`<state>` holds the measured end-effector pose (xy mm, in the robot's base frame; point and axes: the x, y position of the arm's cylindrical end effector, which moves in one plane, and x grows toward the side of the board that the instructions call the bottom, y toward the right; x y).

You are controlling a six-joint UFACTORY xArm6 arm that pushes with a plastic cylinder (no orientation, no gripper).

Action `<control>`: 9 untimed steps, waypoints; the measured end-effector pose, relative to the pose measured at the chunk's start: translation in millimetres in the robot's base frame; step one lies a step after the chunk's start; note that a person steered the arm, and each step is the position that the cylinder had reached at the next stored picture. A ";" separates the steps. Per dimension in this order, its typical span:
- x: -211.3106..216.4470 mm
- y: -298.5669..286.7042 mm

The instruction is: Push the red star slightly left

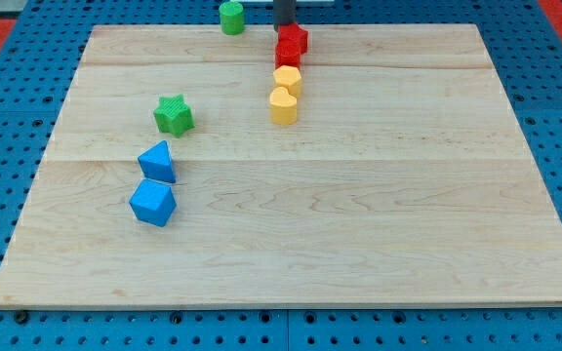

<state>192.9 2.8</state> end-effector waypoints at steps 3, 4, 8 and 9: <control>-0.4 93.0; 10.6 135.9; 7.1 49.4; 13.0 87.9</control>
<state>205.9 90.7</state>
